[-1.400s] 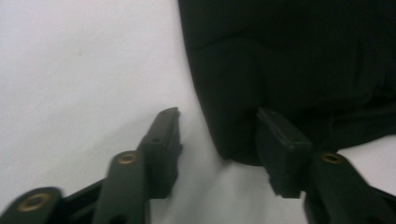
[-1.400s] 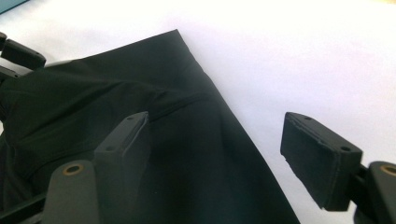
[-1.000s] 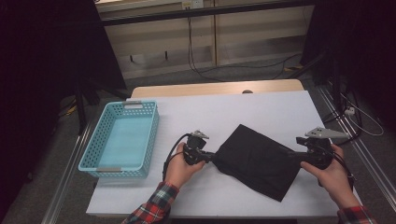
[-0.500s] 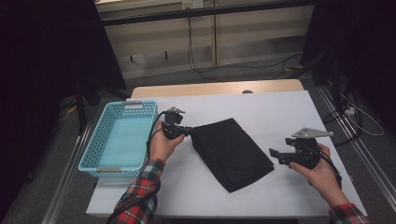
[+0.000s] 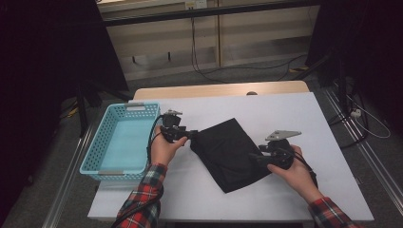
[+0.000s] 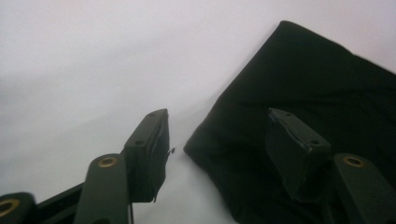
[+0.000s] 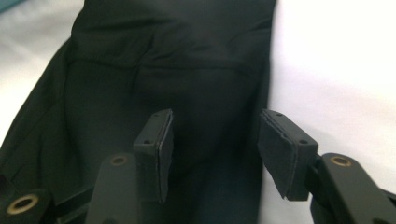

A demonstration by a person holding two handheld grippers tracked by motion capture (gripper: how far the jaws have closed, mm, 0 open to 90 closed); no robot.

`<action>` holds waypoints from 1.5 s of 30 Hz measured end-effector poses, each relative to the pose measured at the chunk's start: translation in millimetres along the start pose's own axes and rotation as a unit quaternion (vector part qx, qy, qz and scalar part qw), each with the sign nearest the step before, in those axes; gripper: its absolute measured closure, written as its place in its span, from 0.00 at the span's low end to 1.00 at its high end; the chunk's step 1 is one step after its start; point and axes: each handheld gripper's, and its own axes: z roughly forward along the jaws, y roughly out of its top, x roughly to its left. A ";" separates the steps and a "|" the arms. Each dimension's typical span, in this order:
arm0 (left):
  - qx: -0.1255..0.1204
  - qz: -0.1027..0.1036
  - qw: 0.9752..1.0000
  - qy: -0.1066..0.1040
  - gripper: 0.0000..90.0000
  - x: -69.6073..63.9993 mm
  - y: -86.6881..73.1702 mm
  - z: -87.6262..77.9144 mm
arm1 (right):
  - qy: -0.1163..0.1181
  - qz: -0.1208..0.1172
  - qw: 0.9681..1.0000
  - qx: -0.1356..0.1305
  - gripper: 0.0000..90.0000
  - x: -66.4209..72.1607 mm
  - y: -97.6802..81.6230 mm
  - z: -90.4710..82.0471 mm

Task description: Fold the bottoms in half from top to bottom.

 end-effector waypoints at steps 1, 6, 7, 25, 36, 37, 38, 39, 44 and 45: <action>-0.004 0.001 1.000 0.003 0.41 -1.2 -2.6 -0.7 | -0.003 -0.003 1.000 0.007 0.56 1.2 0.0 1.9; -0.006 -0.002 1.000 -0.004 0.38 -2.2 -14.1 -4.0 | 0.013 -0.018 0.999 0.038 0.77 8.9 -1.9 15.7; -0.006 -0.002 1.000 -0.007 0.37 -2.3 -16.4 -3.9 | 0.016 -0.025 0.999 0.036 0.82 11.4 -2.4 17.1; 0.015 -0.050 0.999 -0.013 0.36 -7.5 -28.8 14.3 | 0.017 -0.041 0.999 0.022 0.74 10.4 -10.9 -11.1; 0.037 -0.062 0.997 -0.032 0.89 -12.3 -29.0 17.8 | -0.012 -0.021 1.000 -0.003 0.40 5.9 -8.6 -13.9; 0.035 -0.065 0.997 -0.028 0.90 -11.0 -27.6 17.0 | -0.012 -0.016 1.000 -0.004 0.39 4.3 -8.8 -14.6; 0.031 -0.068 0.997 -0.025 0.91 -9.2 -25.5 15.4 | -0.012 -0.013 1.000 -0.005 0.38 2.9 -9.2 -15.5; 0.028 -0.068 0.997 -0.023 0.92 -7.0 -23.1 13.8 | -0.015 -0.011 1.000 -0.009 0.35 2.1 -9.5 -16.3; 0.011 -0.077 0.997 -0.003 0.92 9.7 -9.6 11.7 | -0.022 -0.003 1.000 -0.021 0.27 2.3 -9.2 -17.8; 0.010 -0.079 0.997 0.000 0.92 12.6 -6.4 11.9 | -0.025 0.000 0.999 -0.024 0.26 2.7 -8.8 -17.0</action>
